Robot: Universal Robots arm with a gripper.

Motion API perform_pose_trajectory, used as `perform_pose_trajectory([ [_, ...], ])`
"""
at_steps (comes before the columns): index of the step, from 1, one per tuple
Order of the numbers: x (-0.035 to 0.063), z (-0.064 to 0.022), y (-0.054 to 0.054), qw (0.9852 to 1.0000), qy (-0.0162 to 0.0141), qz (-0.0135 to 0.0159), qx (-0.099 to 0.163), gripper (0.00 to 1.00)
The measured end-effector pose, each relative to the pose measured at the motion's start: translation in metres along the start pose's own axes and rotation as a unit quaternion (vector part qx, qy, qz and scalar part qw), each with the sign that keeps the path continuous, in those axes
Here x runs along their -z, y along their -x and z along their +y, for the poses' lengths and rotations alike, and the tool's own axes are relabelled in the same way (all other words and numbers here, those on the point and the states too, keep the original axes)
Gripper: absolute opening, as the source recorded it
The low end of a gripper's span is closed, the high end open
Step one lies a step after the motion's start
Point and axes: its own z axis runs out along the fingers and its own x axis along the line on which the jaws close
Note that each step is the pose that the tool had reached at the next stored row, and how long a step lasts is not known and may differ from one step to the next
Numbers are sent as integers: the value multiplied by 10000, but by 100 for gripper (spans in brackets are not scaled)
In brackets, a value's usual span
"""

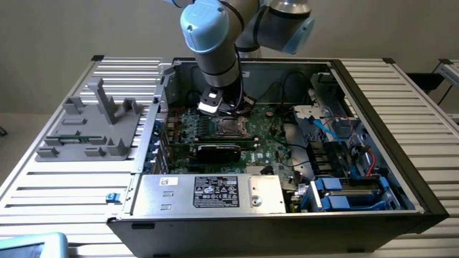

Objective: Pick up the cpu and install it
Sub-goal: 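Install the first cpu locking lever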

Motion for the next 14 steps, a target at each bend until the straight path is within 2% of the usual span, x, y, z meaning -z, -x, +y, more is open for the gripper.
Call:
perform_pose_trajectory([
  [5,-7,1,-2,10000,-9,-5,-2,12],
  [11,-8,0,-4,10000,-40,-16,-9,12],
  [14,27,-15,-7,10000,-44,-16,-9,12],
])
